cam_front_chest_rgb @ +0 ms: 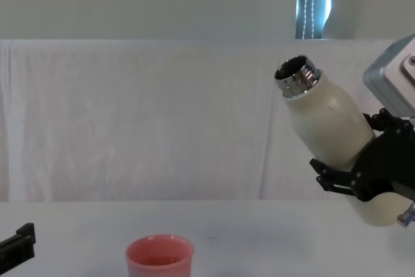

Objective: Grasp the thermos with one hand and pour water into the cup lid.

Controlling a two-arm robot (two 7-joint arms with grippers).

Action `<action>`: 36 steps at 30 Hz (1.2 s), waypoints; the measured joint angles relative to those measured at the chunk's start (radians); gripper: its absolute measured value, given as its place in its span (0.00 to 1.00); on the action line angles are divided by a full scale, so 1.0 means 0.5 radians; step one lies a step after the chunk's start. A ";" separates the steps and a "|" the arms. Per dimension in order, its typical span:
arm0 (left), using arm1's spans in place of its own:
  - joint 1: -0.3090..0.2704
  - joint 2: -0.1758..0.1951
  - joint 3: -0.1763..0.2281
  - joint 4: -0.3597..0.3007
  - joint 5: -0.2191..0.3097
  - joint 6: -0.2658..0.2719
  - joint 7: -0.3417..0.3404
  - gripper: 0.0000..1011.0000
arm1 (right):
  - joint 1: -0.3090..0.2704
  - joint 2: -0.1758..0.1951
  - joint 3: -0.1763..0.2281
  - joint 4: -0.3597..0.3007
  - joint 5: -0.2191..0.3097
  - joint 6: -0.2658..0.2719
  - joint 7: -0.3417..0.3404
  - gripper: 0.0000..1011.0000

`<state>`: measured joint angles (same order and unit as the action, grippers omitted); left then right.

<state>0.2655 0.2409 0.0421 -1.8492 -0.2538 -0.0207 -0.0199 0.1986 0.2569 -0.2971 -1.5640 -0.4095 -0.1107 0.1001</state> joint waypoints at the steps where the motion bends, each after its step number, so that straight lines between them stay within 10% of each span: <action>1: 0.000 0.000 0.000 0.000 0.000 0.000 0.000 0.99 | 0.000 0.000 0.000 0.000 0.000 0.000 0.000 0.94; 36: 0.000 0.000 0.000 0.000 0.000 0.000 0.000 0.99 | 0.144 0.115 -0.172 0.119 -0.214 -0.169 0.020 0.94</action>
<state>0.2655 0.2410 0.0421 -1.8492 -0.2538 -0.0208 -0.0199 0.2707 0.3143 -0.3830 -1.5047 -0.5166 -0.1954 0.1101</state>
